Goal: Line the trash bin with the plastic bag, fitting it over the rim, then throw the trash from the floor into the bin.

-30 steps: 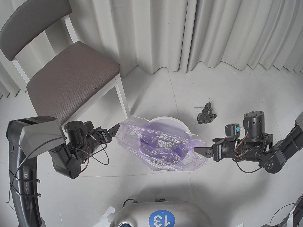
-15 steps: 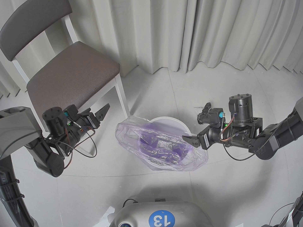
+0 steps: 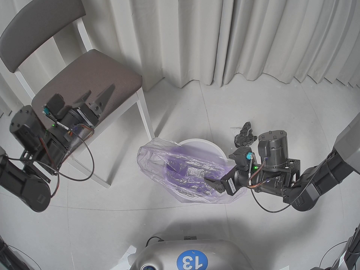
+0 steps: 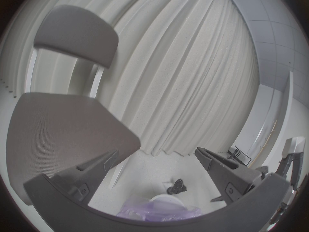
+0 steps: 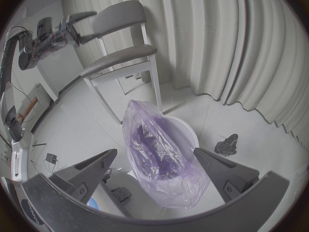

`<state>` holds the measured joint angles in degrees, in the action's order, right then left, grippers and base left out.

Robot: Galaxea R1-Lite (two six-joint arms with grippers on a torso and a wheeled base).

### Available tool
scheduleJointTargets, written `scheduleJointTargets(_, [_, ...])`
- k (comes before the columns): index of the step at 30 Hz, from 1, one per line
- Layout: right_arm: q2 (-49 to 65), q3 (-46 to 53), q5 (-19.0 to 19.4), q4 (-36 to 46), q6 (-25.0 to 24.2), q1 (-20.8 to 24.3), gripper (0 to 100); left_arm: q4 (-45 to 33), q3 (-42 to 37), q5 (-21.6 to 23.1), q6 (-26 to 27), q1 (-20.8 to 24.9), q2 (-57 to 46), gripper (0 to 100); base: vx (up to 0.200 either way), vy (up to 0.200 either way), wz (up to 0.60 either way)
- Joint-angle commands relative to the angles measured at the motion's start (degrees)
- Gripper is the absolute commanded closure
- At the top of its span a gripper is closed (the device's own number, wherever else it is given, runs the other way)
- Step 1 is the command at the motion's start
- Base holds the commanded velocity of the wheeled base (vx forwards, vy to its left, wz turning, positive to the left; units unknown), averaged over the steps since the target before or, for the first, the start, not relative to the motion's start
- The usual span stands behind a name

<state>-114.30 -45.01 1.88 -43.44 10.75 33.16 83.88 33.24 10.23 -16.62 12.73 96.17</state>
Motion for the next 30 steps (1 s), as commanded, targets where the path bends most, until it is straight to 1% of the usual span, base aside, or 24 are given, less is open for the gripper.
scheduleJointTargets(1, [0.74,0.45,-0.03,0.02,-1.08,0.42,0,-5.66,-3.27,0.32,2.73,-2.80,-12.15,0,0.000,0.000,0.00])
scheduleJointTargets(2, [0.74,0.45,-0.03,0.02,-1.08,0.42,0,-5.66,-3.27,0.32,2.73,-2.80,-12.15,0,0.000,0.000,0.00])
scheduleJointTargets(3, [0.66,0.45,-0.03,0.10,-1.44,0.42,0,-9.35,-4.94,0.93,2.55,-3.06,-16.28,0,0.000,0.000,0.00])
scheduleJointTargets(4, [0.66,0.45,0.06,0.10,-1.61,0.42,0,-10.76,-5.12,1.55,2.11,-3.15,-17.69,0,0.000,0.000,0.00])
scheduleJointTargets(7, [0.48,0.62,-0.03,0.02,-1.61,0.59,0,-17.70,-5.73,4.80,-2.63,-4.38,-22.96,0,0.000,0.000,0.00])
scheduleJointTargets(9, [0.48,0.80,-0.03,0.02,-1.61,0.68,0,-18.84,-5.82,5.59,-3.07,-4.82,-24.01,0,0.000,0.000,0.00])
scheduleJointTargets(10, [0.57,0.89,-0.03,0.02,-1.61,0.77,0,-18.93,-5.38,5.77,-3.25,-4.90,-24.01,0,0.000,0.000,0.00])
scheduleJointTargets(14, [0.57,1.15,-0.03,0.02,-1.61,0.94,0,-19.64,-3.98,6.12,-2.90,-8.16,-23.75,0,0.200,0.000,0.00])
scheduleJointTargets(19, [0.04,0.89,0.06,0.19,-1.61,1.03,0,-19.64,-4.33,5.50,-3.07,-8.24,-24.10,0,0.200,0.000,0.00])
scheduleJointTargets(25, [-0.84,-0.78,1.02,0.37,-1.61,0.77,0,-19.81,-4.68,5.59,-3.69,-8.51,-22.61,0,0.000,0.000,0.00])
scheduleJointTargets(26, [-1.63,-2.37,2.08,1.25,-1.61,0.77,0,-19.81,-4.24,5.50,-3.95,-8.77,-21.82,0,0.000,0.000,0.00])
scheduleJointTargets(27, [-1.89,-2.89,2.34,1.60,-1.61,0.77,0,-19.81,-4.06,5.42,-4.04,-8.86,-21.64,0,0.000,0.000,0.00])
scheduleJointTargets(30, [-4.27,-8.61,4.71,7.84,-1.61,0.77,0,-20.16,-3.19,5.33,-4.04,-10.97,-20.15,0,0.000,0.000,0.00])
